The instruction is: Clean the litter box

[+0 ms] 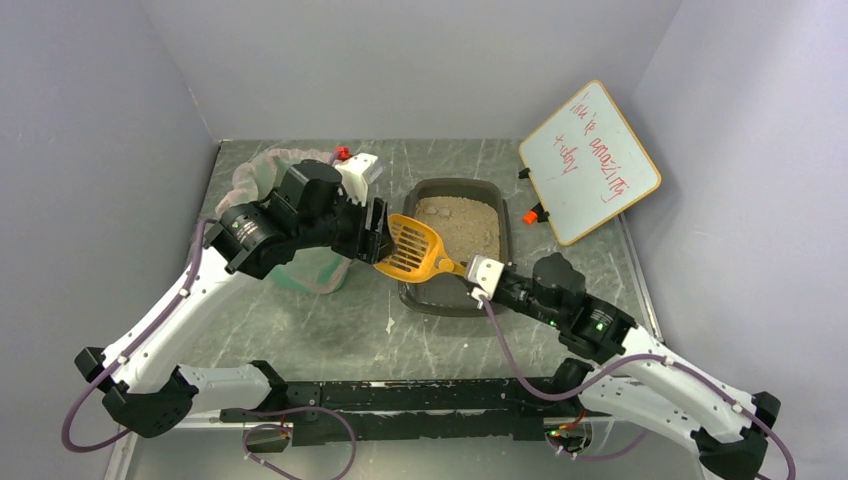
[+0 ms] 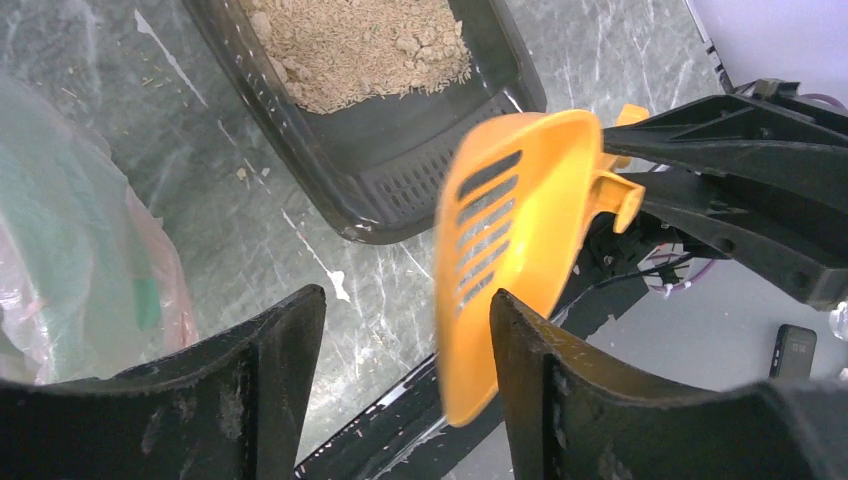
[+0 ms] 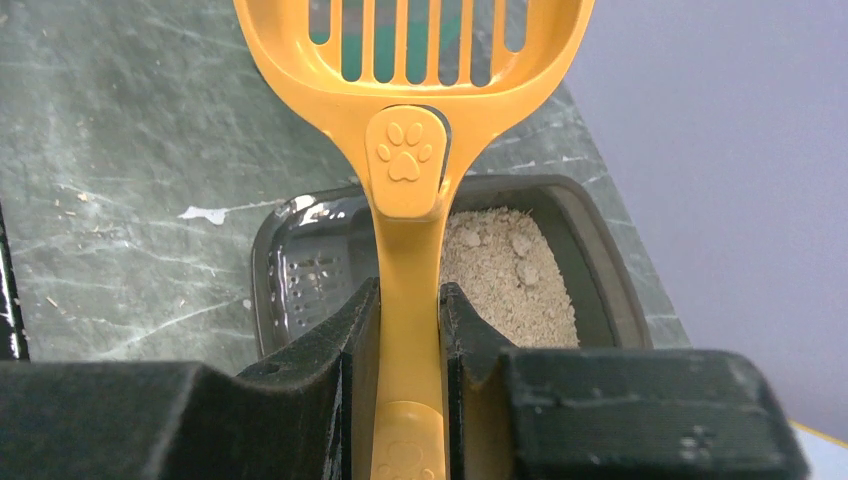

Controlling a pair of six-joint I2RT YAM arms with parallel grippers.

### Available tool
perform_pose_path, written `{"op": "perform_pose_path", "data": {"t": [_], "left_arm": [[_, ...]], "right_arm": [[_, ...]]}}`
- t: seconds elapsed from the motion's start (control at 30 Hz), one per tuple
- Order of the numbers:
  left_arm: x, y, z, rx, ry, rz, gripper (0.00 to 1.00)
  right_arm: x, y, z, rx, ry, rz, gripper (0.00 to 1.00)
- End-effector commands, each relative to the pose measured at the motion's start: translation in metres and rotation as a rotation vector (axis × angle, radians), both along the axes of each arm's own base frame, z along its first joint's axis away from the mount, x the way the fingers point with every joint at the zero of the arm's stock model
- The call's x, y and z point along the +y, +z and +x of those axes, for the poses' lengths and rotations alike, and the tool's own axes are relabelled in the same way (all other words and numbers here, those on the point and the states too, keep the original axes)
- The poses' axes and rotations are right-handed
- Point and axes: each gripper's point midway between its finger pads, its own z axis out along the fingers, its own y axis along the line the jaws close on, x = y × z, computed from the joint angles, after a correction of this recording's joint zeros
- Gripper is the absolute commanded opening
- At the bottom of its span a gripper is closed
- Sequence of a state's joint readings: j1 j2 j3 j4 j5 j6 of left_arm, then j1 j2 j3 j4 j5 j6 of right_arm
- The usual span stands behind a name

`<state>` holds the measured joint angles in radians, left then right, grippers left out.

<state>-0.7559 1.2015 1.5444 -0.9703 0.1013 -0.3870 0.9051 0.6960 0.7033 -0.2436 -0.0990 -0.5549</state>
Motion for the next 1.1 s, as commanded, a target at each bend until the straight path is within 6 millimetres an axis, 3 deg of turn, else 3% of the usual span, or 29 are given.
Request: {"op": "perform_pose_path", "data": {"t": [0.0, 0.4, 0.5, 0.67, 0.7, 0.8, 0.9, 1.07], "left_arm": [[-0.007, 0.011, -0.004, 0.004, -0.017, -0.066, 0.63], [-0.027, 0.026, -0.014, 0.021, -0.100, -0.172, 0.23], [-0.022, 0.027, -0.012, 0.008, -0.088, -0.148, 0.06], [-0.021, 0.029, -0.012, -0.004, -0.081, -0.156, 0.05], [-0.019, 0.028, -0.010, -0.007, -0.071, -0.152, 0.05], [-0.013, 0.029, -0.002, -0.042, -0.030, -0.130, 0.05], [0.006, 0.033, 0.016, -0.120, 0.067, -0.079, 0.05], [0.030, 0.047, 0.048, -0.196, 0.167, -0.078, 0.05]], "right_arm": [[0.000, 0.018, -0.014, -0.017, 0.048, 0.084, 0.00], [-0.003, 0.031, -0.013, -0.010, 0.019, 0.133, 0.00], [-0.004, 0.035, -0.010, -0.004, -0.004, 0.151, 0.00], [-0.007, 0.046, -0.010, -0.002, -0.026, 0.199, 0.00], [-0.008, 0.049, -0.010, -0.002, -0.032, 0.213, 0.03], [-0.012, 0.053, -0.008, 0.018, -0.072, 0.255, 0.28], [-0.020, 0.052, 0.000, 0.070, -0.161, 0.278, 0.47], [-0.031, 0.043, 0.016, 0.157, -0.318, 0.280, 0.68]]}}
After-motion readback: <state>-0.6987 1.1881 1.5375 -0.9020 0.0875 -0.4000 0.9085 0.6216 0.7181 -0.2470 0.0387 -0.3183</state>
